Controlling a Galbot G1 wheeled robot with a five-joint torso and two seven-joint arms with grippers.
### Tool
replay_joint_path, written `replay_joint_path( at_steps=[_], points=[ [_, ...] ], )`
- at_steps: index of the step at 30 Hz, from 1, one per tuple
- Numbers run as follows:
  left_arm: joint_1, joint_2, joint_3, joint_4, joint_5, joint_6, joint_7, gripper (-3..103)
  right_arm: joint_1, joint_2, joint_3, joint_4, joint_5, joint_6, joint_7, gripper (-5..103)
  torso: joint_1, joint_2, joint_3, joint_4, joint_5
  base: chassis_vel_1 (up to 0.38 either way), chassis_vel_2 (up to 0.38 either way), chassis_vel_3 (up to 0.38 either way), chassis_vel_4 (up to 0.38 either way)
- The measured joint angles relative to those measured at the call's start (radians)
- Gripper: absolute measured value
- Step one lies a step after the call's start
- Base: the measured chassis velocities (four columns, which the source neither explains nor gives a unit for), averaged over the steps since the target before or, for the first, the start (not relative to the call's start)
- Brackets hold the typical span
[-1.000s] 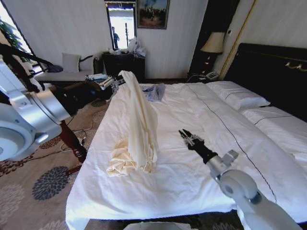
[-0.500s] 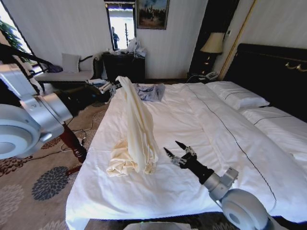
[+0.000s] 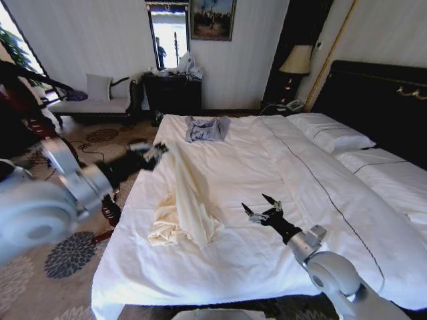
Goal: Pick up the clothes from the bed and hang them on the clothes hanger.
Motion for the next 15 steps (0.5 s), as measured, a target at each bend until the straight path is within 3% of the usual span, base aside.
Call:
replay_joint_path(
  at_steps=[7, 9, 10, 13, 15],
  points=[
    [-0.003, -0.076, 0.06, 0.168, 0.061, 0.0, 0.064, 2, -0.008, 0.016, 0.007, -0.018, -0.002, 0.002, 0.014, 100, 0.0, 0.0, 0.0, 0.0, 0.0011, 0.0, 0.0, 0.0, 0.0],
    [-0.024, -0.13, 0.159, 0.242, 0.138, -0.004, 0.07, 2, -0.007, 0.019, 0.01, -0.025, 0.003, 0.001, 0.02, 100, 0.0, 0.0, 0.0, 0.0, -0.0006, 0.0, 0.0, 0.0, 0.0],
    [-0.024, -0.13, 0.159, 0.242, 0.138, -0.004, 0.07, 2, -0.007, 0.019, 0.01, -0.025, 0.003, 0.001, 0.02, 100, 0.0, 0.0, 0.0, 0.0, -0.0006, 0.0, 0.0, 0.0, 0.0],
    [-0.074, -0.216, 0.221, 0.376, 0.242, 0.0, 0.055, 0, -0.017, 0.018, 0.017, -0.027, 0.006, -0.001, 0.024, 100, 0.0, 0.0, 0.0, 0.0, -0.0004, 0.0, 0.0, 0.0, 0.0],
    [-0.088, -0.254, 0.214, 0.434, 0.267, 0.024, 0.036, 11, -0.027, 0.016, 0.021, -0.028, 0.007, -0.001, 0.025, 100, 0.0, 0.0, 0.0, -0.0001, -0.0001, 0.0, 0.0, 0.0, 0.0]
  ],
)
